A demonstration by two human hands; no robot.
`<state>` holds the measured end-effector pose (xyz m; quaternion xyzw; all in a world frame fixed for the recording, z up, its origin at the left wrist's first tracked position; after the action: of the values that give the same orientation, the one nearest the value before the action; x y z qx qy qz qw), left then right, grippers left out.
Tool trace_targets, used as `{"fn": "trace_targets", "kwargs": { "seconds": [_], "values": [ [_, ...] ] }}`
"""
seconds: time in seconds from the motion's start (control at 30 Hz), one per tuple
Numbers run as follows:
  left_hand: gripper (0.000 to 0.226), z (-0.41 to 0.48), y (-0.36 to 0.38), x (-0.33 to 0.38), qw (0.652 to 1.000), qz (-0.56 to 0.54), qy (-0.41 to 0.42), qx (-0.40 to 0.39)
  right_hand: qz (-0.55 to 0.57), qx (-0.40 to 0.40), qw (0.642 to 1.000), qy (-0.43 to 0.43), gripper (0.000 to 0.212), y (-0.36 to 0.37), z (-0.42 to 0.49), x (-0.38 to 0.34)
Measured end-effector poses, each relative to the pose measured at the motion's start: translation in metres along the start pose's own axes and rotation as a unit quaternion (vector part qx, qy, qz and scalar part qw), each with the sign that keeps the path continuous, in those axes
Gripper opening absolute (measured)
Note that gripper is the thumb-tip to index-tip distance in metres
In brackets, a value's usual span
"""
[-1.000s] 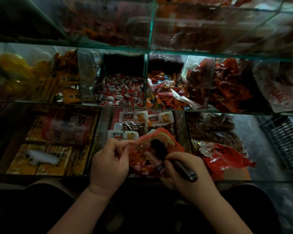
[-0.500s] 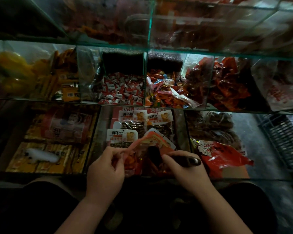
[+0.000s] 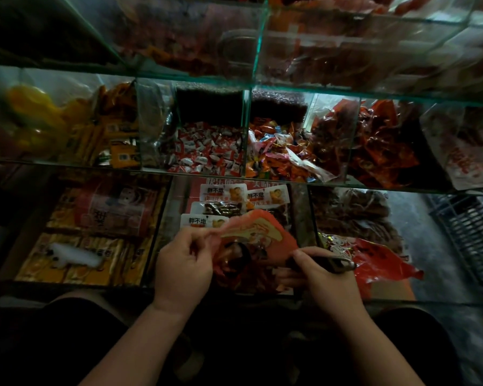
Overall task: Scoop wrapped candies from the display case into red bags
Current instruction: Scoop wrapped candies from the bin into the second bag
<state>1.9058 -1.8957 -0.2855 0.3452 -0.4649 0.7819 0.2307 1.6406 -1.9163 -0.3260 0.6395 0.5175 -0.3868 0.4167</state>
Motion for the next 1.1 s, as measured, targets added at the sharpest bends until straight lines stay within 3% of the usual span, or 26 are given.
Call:
{"fn": "trace_targets", "kwargs": {
  "seconds": [0.2, 0.37, 0.43, 0.53, 0.63, 0.73, 0.77, 0.9, 1.03, 1.1],
  "values": [
    [0.032, 0.021, -0.011, 0.025, 0.995, -0.038, 0.083, 0.043, 0.127, 0.071, 0.989, 0.02, 0.028, -0.019, 0.005, 0.006],
    [0.037, 0.02, -0.014, -0.027, 0.994, 0.077, -0.071, -0.018, 0.139, 0.075, 0.987, 0.031, 0.029, -0.006, 0.002, 0.019],
    [0.03, 0.018, -0.017, -0.025, 0.993, 0.086, -0.075, -0.024, 0.159, 0.078, 0.983, 0.044, 0.027, -0.002, 0.001, 0.024],
    [0.03, 0.015, -0.016, -0.001, 0.994, 0.106, -0.026, -0.031, 0.166, 0.073, 0.982, 0.046, 0.011, 0.0, -0.003, 0.019],
    [0.022, 0.01, -0.029, 0.028, 0.987, 0.128, 0.085, 0.035, 0.168, 0.074, 0.982, 0.042, 0.013, -0.001, -0.006, 0.013],
    [0.014, -0.016, -0.035, 0.046, 0.976, 0.045, 0.203, 0.06, 0.176, 0.084, 0.98, 0.039, 0.021, -0.009, -0.008, 0.01],
    [0.015, -0.021, -0.028, 0.044, 0.981, 0.026, 0.19, 0.029, 0.181, 0.091, 0.978, 0.04, 0.025, -0.012, -0.01, 0.009],
    [0.027, -0.025, 0.014, 0.007, 0.992, 0.047, -0.031, -0.111, 0.195, 0.109, 0.974, 0.039, 0.023, -0.017, -0.021, -0.007],
    [0.055, -0.02, 0.04, -0.008, 0.972, 0.097, -0.062, -0.204, 0.177, 0.076, 0.981, 0.018, 0.023, -0.01, -0.031, -0.031],
    [0.058, -0.018, 0.048, -0.008, 0.969, 0.105, -0.058, -0.218, 0.178, 0.058, 0.982, 0.018, 0.023, -0.007, -0.036, -0.039]
  ]
}}
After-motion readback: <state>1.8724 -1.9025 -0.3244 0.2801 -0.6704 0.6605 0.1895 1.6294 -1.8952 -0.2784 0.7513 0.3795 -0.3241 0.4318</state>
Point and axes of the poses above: each hand's wrist, its own z-axis towards the middle knuckle, its own y-axis out of the palm, x = y × z, the point moved 8 cm from there along z, towards the middle knuckle, and after that the axes turned 8 degrees about z, right-handed, at the moved point
